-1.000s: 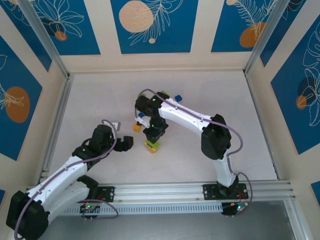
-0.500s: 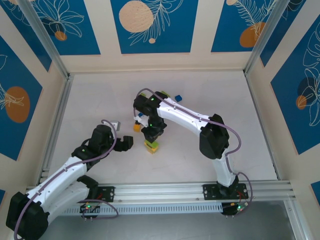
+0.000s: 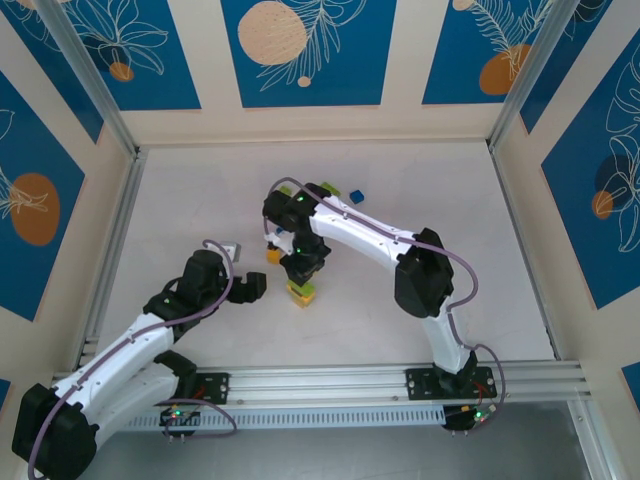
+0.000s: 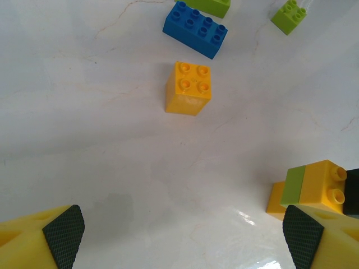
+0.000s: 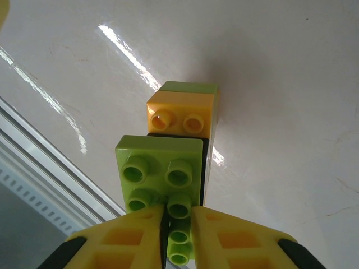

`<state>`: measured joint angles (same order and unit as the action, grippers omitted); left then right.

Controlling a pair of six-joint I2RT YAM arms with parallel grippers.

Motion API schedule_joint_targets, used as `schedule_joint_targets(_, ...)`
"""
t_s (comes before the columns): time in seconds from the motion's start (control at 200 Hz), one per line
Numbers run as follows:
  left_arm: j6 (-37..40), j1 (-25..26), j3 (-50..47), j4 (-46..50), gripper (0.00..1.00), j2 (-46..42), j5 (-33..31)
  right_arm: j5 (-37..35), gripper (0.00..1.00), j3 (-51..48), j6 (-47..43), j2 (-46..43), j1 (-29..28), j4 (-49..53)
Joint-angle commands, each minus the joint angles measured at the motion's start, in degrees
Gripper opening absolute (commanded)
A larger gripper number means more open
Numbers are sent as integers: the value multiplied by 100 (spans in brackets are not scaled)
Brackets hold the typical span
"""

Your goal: Assemble a carrot with lego

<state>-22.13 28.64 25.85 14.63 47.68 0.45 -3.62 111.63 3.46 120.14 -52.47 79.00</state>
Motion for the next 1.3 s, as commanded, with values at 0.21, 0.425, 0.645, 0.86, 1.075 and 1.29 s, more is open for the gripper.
schedule_joint_targets(0.21, 16, 62, -67, 66, 94, -31, 17, -400, 23, 91, 206, 580, -262, 232)
schedule_joint_targets(0.425, 16, 62, -72, 65, 94, -48, 23, -447, 23, 157, 237, 761, -338, 352)
schedule_joint_targets(0.645, 28, 62, -82, 43, 94, -61, 23, -369, 22, 1, 223, 817, -347, 317)
schedule_joint_targets(0.86, 25, 62, -88, 31, 94, -51, 26, -105, 22, -467, 207, 696, -289, -2)
schedule_joint_targets(1.075, 25, 59, -90, 21, 94, -48, 25, -91, 22, -613, 170, 664, -238, -87)
schedule_joint_targets(1.29, 27, 62, -81, 30, 94, -39, 24, -131, 22, -229, 130, 658, -200, 8)
